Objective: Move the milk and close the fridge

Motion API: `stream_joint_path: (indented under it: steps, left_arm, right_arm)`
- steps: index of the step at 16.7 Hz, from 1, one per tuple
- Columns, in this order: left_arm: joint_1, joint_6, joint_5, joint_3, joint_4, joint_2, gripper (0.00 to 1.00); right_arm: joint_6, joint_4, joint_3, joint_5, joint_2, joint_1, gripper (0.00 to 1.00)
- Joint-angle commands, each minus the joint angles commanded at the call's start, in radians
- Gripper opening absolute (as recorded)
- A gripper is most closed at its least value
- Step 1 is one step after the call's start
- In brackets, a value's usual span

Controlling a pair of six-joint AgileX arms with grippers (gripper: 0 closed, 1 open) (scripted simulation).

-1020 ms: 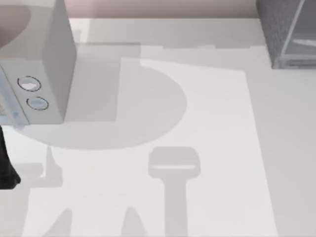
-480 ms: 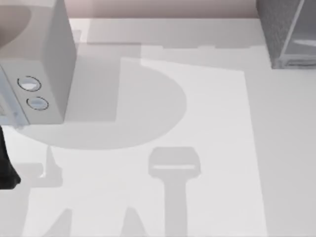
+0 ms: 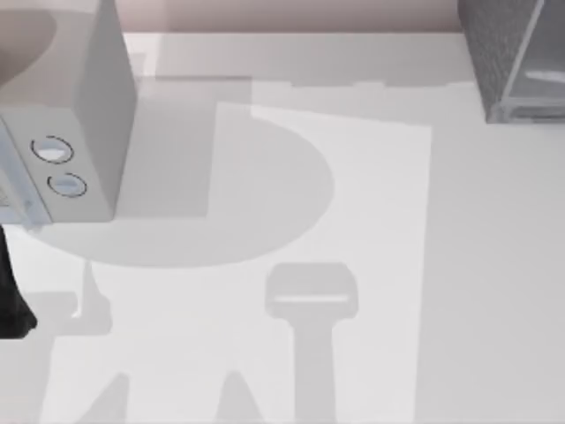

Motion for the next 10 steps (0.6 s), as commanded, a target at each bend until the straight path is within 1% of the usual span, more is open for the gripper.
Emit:
stream_joint_path:
  steps: [5,7,10]
  left_arm:
    - [0.000,0.000,0.000,0.000,0.000,0.000,1.00]
    - [0.000,0.000,0.000,0.000,0.000,0.000,1.00]
    - [0.000,0.000,0.000,0.000,0.000,0.000,1.00]
  right_arm:
    - [0.010,0.009,-0.005,0.011,0.001,0.003,1.00]
    - [0.054,0.033,-0.026,0.063,-0.009,0.056,1.00]
    - [0.144,0.080,-0.073,0.183,-0.033,0.196,1.00]
